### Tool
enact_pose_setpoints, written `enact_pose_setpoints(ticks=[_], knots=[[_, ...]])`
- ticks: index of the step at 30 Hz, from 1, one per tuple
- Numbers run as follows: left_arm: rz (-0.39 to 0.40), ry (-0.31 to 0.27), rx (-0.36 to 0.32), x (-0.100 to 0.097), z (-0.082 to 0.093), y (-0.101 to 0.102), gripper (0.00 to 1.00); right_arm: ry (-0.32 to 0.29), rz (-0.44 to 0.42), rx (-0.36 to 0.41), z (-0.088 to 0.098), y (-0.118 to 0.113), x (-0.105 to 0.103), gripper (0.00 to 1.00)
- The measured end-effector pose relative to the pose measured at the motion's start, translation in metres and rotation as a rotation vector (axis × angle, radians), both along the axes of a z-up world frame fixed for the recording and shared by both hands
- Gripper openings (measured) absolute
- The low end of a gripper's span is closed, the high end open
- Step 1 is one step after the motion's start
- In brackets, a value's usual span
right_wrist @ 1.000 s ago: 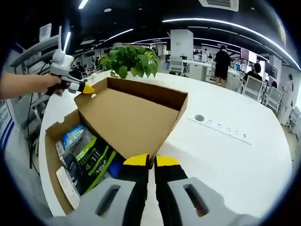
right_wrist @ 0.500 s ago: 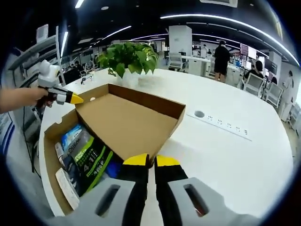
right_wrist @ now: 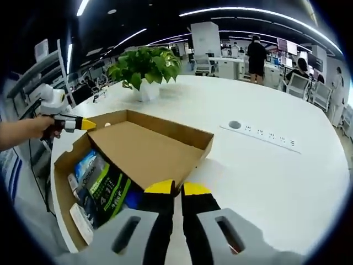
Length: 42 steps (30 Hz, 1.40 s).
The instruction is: Operate the shoe box by opening the lid, removing the specified soft item, and placing it in the target area until the item is outside and the box remains undamaged.
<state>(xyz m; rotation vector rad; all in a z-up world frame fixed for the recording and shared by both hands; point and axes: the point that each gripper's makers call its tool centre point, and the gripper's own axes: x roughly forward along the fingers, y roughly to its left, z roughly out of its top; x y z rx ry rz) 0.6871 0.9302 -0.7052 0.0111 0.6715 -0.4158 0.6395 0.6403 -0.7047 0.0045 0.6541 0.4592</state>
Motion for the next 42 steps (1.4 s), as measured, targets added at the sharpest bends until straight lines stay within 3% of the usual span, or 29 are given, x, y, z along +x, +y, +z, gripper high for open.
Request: enact_pose_setpoints(ticks=[10,16,25,28,42], knots=[[0.014,0.018,-0.019,0.000,-0.004,0.000,0.01,0.018,-0.023,0.021,-0.002,-0.001,0.001,0.02],[-0.001,0.033,0.005,0.001,-0.004,-0.001,0.02,0.018,-0.024,0.018,-0.001,0.000,0.001,0.02],[-0.027,0.032,0.027,0.000,-0.001,-0.001,0.03,0.010,-0.001,-0.016,0.002,0.002,0.001,0.05],[-0.031,0.032,0.036,-0.001,-0.001,-0.002,0.03,-0.015,0.050,-0.059,0.002,0.004,-0.002,0.07],[-0.082,0.020,0.045,-0.021,0.010,-0.006,0.13,-0.035,0.064,-0.052,0.016,0.004,-0.018,0.16]])
